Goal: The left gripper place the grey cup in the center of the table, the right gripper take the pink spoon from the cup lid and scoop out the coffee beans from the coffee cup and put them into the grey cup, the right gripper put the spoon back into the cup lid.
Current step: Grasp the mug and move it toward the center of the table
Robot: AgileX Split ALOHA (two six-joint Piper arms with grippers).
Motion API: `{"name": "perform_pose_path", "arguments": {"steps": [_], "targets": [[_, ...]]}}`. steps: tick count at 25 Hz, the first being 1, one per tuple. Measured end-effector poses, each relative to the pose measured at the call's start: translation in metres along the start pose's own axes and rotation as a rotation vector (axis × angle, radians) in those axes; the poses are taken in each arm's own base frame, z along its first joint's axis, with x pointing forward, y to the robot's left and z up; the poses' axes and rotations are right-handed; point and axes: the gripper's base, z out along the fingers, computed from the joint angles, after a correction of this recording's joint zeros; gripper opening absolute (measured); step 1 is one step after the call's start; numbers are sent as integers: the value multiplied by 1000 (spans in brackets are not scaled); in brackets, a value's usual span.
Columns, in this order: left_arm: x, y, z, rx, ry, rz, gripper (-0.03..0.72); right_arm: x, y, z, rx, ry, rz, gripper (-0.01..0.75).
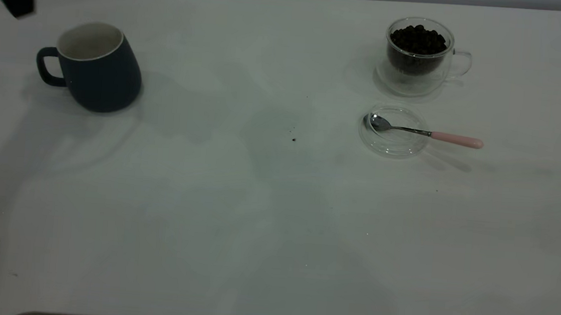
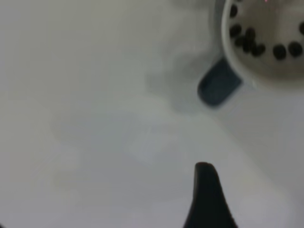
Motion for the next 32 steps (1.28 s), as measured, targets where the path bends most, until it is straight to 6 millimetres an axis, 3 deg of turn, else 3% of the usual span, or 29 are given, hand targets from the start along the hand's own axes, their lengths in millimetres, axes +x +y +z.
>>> {"name": "perform_pose_path", "arguments": {"steps": [3, 11, 23, 32], "targets": [[-10, 3, 19, 8, 9, 84, 567, 0, 0, 0, 0, 0, 0, 580], [-14, 2, 38, 23, 22, 292, 567, 0, 0, 0, 0, 0, 0, 580], [-12, -3, 71, 12, 80, 388, 567, 0, 0, 0, 0, 0, 0, 580], [-26, -16, 82, -9, 42, 451, 567, 0, 0, 0, 0, 0, 0, 580]]}}
